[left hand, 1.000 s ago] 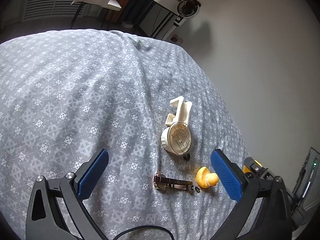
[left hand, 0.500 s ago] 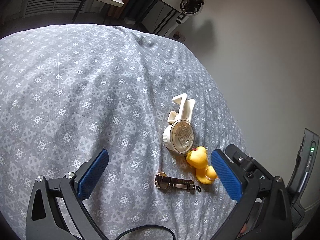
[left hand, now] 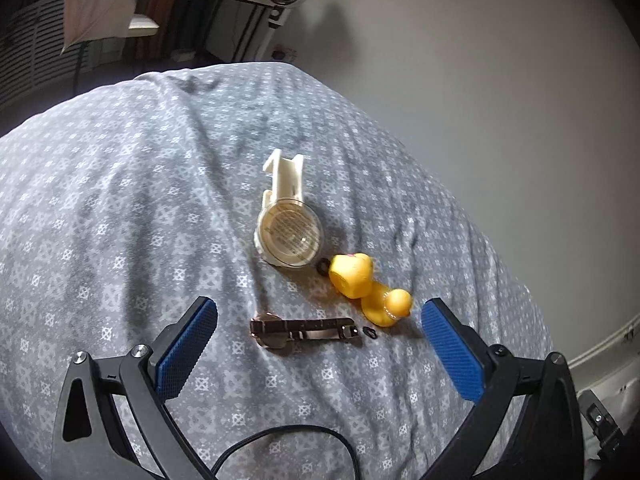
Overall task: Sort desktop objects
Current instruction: 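Move the right gripper back to the pile toward the teal bottle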
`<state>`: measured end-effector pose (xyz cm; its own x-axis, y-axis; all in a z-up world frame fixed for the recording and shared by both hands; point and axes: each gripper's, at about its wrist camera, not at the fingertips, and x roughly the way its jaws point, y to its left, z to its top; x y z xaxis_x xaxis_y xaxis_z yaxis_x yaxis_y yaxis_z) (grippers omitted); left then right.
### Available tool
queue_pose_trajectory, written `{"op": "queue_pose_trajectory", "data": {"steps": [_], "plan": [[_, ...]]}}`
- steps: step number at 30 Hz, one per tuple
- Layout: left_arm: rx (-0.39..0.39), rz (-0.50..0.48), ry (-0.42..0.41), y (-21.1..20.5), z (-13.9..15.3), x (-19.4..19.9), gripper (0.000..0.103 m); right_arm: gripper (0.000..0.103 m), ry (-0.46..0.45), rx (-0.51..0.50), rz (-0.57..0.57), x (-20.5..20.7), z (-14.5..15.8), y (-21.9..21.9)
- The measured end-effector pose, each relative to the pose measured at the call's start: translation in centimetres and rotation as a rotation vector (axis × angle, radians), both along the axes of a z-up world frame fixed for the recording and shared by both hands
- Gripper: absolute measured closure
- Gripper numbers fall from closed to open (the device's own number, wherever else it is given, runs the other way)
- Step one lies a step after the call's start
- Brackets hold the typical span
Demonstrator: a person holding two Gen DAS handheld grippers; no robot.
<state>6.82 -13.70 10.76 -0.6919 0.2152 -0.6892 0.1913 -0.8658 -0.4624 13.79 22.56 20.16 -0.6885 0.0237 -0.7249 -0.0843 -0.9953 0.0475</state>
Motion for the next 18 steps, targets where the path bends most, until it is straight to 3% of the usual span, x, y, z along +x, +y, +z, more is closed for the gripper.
{"op": "queue_pose_trajectory", "data": {"steps": [5, 12, 15, 18], "plan": [[-0.067, -0.082, 0.0, 2.1, 1.1, 0.6, 0.0, 0.003, 0.041, -0.022, -0.274, 11.3, 1.9, 12.2], [-0.141, -0.112, -0.016, 3.6, 1.7, 1.2, 0.0, 0.003, 0.12, -0.085, -0.687, 28.3, 3.6, 27.2], [-0.168, -0.102, -0.034, 3.8, 1.5, 1.0, 0.0, 0.003, 0.085, -0.068, -0.826, 33.2, 3.7, 31.5], [-0.191, -0.092, -0.059, 4.0, 1.1, 0.8, 0.0, 0.003, 0.054, -0.067, -0.867, 36.0, 2.7, 33.6]]}}
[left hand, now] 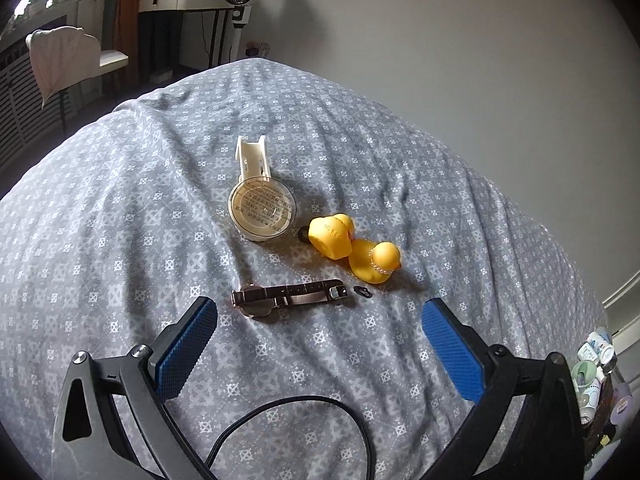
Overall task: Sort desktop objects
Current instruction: 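Move the right gripper back to the pile toward the teal bottle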
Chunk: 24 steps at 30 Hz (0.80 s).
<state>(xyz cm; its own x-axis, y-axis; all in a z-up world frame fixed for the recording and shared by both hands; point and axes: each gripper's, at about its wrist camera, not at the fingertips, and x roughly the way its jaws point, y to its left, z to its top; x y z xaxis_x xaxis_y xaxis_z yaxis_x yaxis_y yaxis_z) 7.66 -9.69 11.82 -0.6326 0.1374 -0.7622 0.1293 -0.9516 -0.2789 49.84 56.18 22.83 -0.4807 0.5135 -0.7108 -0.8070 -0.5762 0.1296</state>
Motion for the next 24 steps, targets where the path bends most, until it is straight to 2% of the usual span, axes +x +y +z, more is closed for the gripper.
{"op": "queue_pose_trajectory", "data": {"steps": [5, 9, 11, 14, 19, 24], "plan": [[-0.056, -0.013, -0.014, 0.8, -0.2, 0.1, 0.0, 0.004, -0.119, -0.113, 0.017, 0.7, -4.4, 2.6], [-0.082, -0.014, -0.021, 1.0, -0.3, 0.0, 0.0, 0.031, -0.197, -0.175, 0.074, -0.6, -7.4, 4.3], [-0.086, -0.008, -0.028, 1.0, -0.5, -0.1, 0.0, 0.038, -0.202, -0.208, 0.077, -1.1, -8.7, 5.4], [-0.084, -0.003, -0.04, 1.0, -0.7, -0.2, 0.0, 0.038, -0.206, -0.285, 0.099, -2.3, -10.3, 6.6], [-0.097, -0.013, -0.047, 1.3, -1.0, -0.4, 0.0, 0.038, -0.243, -0.313, 0.122, -4.3, -11.9, 7.6], [-0.098, -0.028, -0.054, 1.8, -1.2, -0.6, 0.0, 0.038, -0.223, -0.392, 0.153, -5.3, -12.6, 8.3]]}}
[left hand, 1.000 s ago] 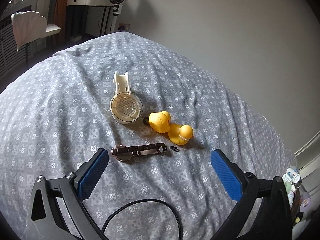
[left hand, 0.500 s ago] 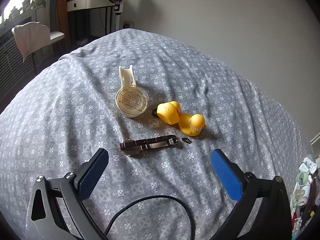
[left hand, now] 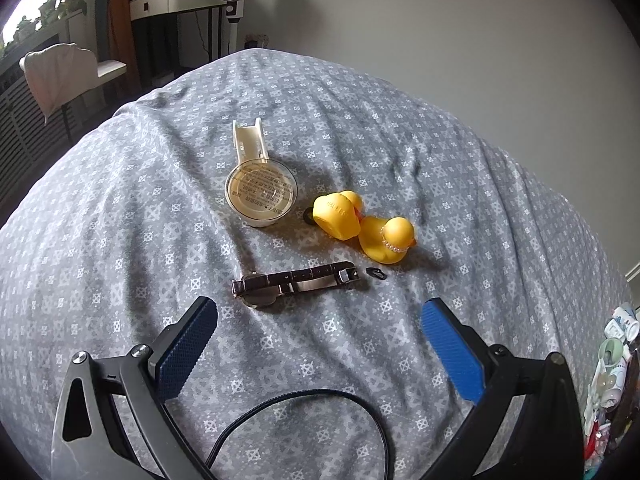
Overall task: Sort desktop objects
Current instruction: 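Move the right gripper back to the pile toward the teal bottle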
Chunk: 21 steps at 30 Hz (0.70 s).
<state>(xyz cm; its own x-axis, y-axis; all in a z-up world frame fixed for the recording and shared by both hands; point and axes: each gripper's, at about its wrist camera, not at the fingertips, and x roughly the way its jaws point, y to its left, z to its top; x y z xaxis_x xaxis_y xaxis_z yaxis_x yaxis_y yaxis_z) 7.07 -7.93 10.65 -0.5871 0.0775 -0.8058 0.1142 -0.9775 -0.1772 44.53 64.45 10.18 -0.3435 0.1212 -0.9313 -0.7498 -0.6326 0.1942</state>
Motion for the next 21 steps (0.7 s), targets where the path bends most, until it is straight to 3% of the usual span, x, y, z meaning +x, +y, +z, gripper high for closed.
{"op": "queue_pose_trajectory", "data": {"steps": [4, 6, 11, 13, 14, 21], "plan": [[-0.01, -0.007, -0.001, 0.2, 0.0, 0.0, 0.0, 0.039, -0.068, 0.061, 0.046, -1.3, -0.2, -1.2], [-0.011, -0.007, 0.001, 0.1, 0.0, 0.1, 0.0, 0.065, -0.083, 0.091, 0.049, -1.1, 0.4, -2.0], [0.033, 0.008, 0.014, -0.8, 0.3, 0.4, 0.0, 0.072, 0.039, -0.01, 0.012, 2.0, 2.6, -2.8], [0.054, 0.015, 0.014, -1.1, 0.3, 0.4, 0.0, 0.094, 0.145, -0.072, 0.014, 3.9, 4.5, -3.5], [0.061, 0.017, 0.014, -1.2, 0.3, 0.3, 0.0, 0.1, 0.191, -0.099, 0.005, 4.8, 5.4, -3.9], [0.113, 0.009, 0.012, -1.4, 0.3, 0.2, 0.0, 0.1, 0.321, -0.092, 0.033, 7.1, 11.8, -7.4]]}}
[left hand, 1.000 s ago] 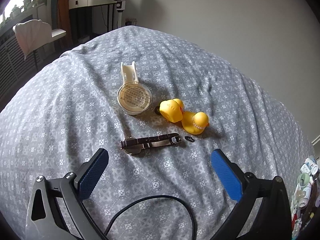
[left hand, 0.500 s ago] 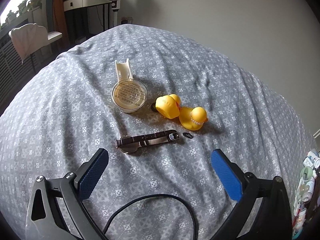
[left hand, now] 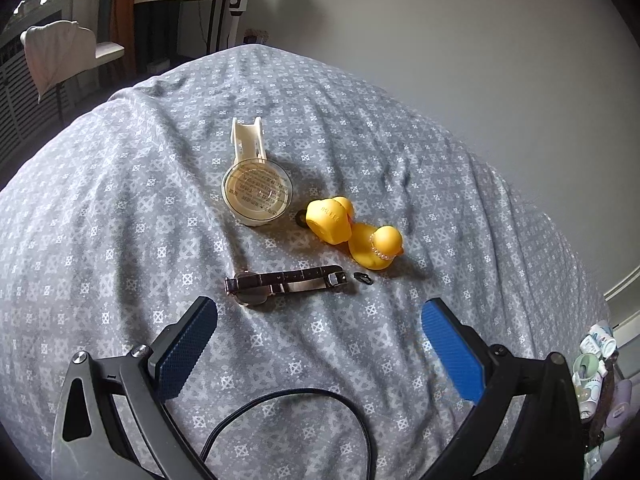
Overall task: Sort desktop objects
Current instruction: 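Move the right gripper back to the pile toward the teal bottle, then grasp the teal cylindrical bottle with the right gripper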
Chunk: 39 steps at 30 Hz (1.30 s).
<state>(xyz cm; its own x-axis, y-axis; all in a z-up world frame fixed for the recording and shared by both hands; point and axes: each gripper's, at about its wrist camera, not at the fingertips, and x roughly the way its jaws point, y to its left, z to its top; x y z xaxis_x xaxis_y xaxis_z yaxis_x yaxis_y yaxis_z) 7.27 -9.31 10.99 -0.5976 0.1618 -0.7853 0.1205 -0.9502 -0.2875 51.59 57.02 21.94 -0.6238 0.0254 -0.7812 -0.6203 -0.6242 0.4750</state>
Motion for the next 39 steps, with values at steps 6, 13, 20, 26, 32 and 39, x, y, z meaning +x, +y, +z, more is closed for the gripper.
{"op": "queue_pose_trajectory", "data": {"steps": [6, 13, 20, 26, 32, 39], "plan": [[0.047, 0.006, -0.001, -0.8, -0.1, 0.3, 0.0, 0.1, -0.109, 0.113, -0.013, -2.7, 1.0, -2.0], [0.077, 0.017, -0.013, -1.2, -0.5, 0.2, 0.0, 0.068, -0.237, 0.088, -0.059, -2.2, -3.9, 1.6], [0.037, 0.006, -0.026, -0.6, -0.6, 0.0, 0.0, 0.048, -0.279, 0.028, -0.118, 0.7, -7.4, 3.5], [-0.001, 0.004, -0.041, -0.2, -0.7, -0.1, 0.0, 0.047, -0.286, -0.024, -0.1, -0.2, -9.7, 4.7], [-0.04, -0.001, -0.053, 0.2, -1.1, -0.1, 0.0, 0.047, -0.299, -0.043, -0.046, -4.3, -11.5, 5.7], [-0.047, -0.006, -0.065, 0.4, -1.6, -0.5, 0.0, 0.048, -0.39, -0.045, -0.025, -6.7, -13.5, 7.4]]}}
